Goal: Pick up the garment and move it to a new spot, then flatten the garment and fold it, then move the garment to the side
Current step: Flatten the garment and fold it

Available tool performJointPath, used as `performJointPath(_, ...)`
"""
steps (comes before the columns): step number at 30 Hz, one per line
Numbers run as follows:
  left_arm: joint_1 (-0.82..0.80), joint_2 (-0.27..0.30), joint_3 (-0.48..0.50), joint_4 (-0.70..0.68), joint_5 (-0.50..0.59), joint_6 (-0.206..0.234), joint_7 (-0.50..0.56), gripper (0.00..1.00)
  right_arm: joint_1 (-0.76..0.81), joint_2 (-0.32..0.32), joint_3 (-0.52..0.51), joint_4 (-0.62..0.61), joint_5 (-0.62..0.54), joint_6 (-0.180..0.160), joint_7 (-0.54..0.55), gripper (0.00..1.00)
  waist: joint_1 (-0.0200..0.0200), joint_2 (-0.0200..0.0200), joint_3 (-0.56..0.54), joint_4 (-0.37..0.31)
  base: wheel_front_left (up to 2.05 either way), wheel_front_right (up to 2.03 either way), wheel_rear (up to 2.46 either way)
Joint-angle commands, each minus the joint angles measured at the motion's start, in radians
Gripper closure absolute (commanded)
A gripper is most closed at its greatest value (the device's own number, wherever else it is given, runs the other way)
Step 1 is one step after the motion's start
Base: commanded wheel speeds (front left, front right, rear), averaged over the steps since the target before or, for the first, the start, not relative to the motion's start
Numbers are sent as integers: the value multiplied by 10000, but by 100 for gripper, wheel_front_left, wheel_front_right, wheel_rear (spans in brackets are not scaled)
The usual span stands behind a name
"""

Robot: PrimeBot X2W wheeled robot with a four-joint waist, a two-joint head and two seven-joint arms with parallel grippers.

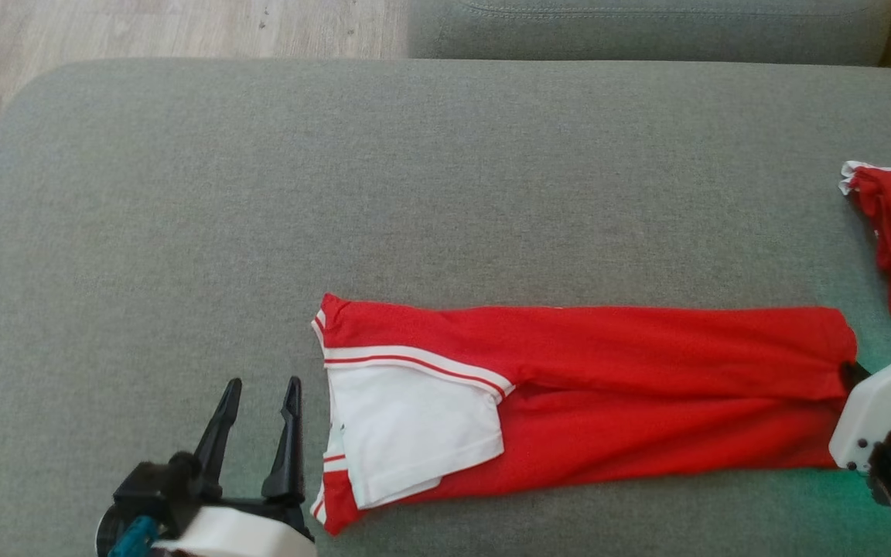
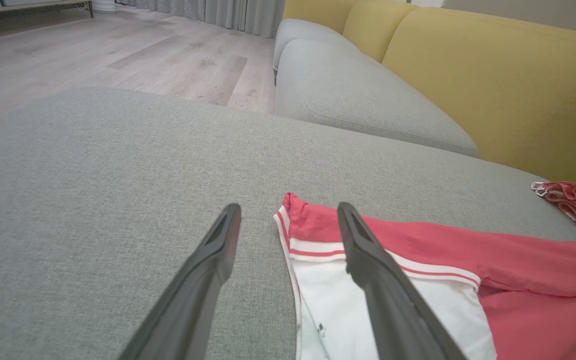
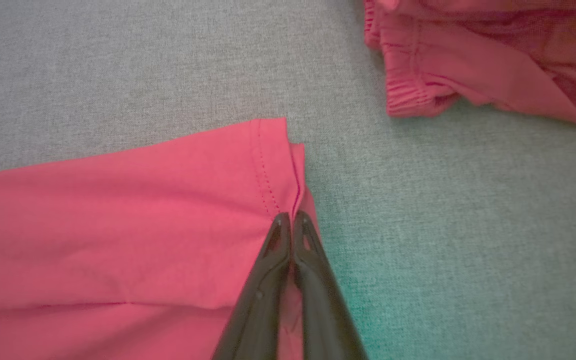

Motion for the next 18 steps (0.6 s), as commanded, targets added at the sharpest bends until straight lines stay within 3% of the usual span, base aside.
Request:
performJointPath(1,-447,204,306,-248,70,40,-131,0,-511,-183,123,-358,-15,67,-97,100,0,0,1,-4,0,0,0)
performJointPath(18,-509,206,268,-198,42,45,-140,0,-581,-197,99,-277,32,67,-282,100,0,0,40,-11,0,0,0)
